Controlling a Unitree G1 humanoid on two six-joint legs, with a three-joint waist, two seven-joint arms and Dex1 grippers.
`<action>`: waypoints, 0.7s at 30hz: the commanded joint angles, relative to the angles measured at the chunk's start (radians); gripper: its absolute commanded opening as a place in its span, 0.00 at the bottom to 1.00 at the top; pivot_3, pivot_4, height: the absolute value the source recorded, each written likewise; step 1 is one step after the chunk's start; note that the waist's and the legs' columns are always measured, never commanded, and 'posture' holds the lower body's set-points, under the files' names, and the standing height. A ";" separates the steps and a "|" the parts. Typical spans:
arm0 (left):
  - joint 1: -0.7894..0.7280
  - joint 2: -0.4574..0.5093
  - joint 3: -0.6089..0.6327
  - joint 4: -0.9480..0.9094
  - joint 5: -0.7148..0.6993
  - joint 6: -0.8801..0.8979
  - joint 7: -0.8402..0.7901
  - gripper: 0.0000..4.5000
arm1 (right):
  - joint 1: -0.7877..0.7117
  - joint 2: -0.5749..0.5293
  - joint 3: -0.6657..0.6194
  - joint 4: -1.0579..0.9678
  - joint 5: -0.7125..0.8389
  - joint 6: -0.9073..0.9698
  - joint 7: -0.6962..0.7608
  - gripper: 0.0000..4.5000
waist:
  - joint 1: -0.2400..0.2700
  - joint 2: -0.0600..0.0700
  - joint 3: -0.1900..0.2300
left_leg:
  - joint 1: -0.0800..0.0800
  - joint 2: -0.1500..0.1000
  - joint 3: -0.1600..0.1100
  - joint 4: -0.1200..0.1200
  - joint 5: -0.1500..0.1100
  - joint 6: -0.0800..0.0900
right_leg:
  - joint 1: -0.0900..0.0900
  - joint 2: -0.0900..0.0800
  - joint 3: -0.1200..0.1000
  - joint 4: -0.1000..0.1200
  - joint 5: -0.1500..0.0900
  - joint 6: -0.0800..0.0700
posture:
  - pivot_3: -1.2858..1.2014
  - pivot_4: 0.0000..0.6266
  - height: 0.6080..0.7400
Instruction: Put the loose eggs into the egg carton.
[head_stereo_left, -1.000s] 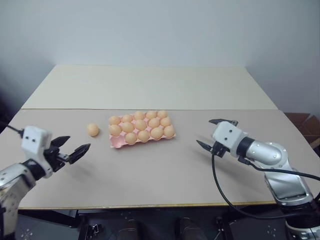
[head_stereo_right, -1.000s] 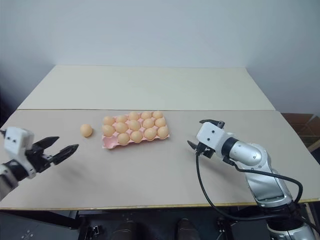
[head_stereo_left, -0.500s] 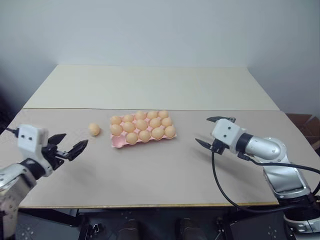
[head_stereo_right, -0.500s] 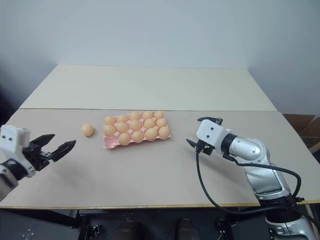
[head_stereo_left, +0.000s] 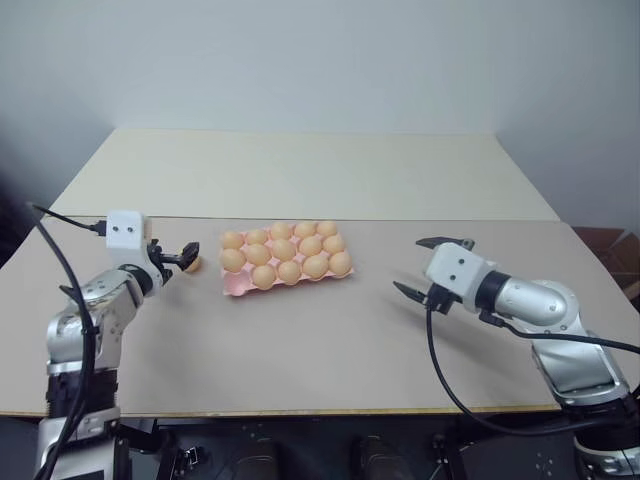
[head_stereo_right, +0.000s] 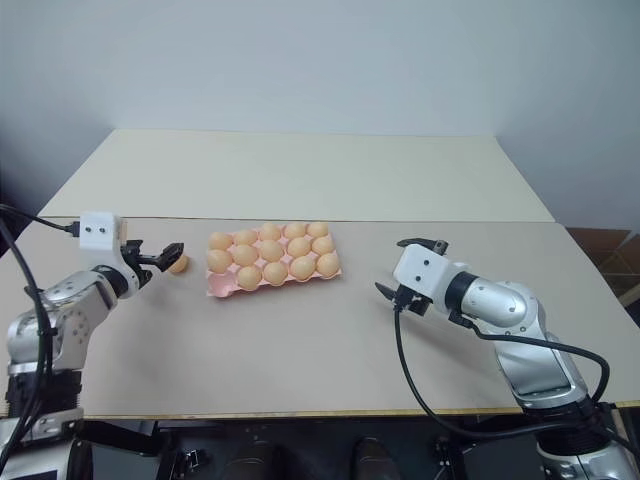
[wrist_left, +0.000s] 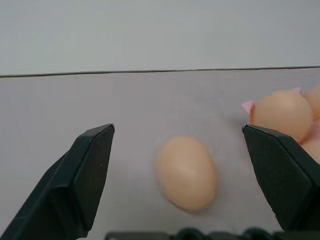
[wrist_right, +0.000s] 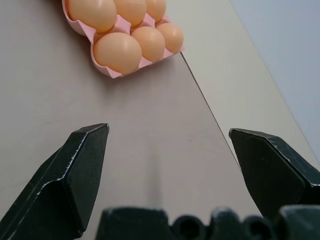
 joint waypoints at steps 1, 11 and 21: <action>-0.041 -0.020 -0.001 0.064 0.017 -0.057 -0.004 0.99 | 0.001 -0.018 -0.039 -0.050 0.002 0.015 -0.006 1.00 | 0.002 0.000 0.000 | 0.000 0.000 0.000 0.000 0.000 0.000 | 0.000 0.000 0.000 0.000 0.000 0.000 | 0.52 0.24 1.00; -0.103 -0.084 -0.070 0.239 0.072 -0.144 -0.035 0.99 | 0.009 -0.029 -0.044 -0.088 0.003 0.051 -0.008 1.00 | 0.005 0.000 0.000 | 0.000 0.000 0.000 0.000 0.000 0.000 | 0.000 0.000 0.000 0.000 0.000 0.000 | 0.52 0.24 1.00; -0.137 -0.098 -0.087 0.336 0.108 -0.238 -0.055 0.59 | 0.002 -0.034 -0.042 -0.086 0.003 0.056 -0.007 1.00 | 0.006 0.000 0.000 | -0.001 0.000 0.000 0.000 0.000 0.000 | 0.000 -0.001 -0.001 0.000 0.000 0.000 | 0.52 0.24 1.00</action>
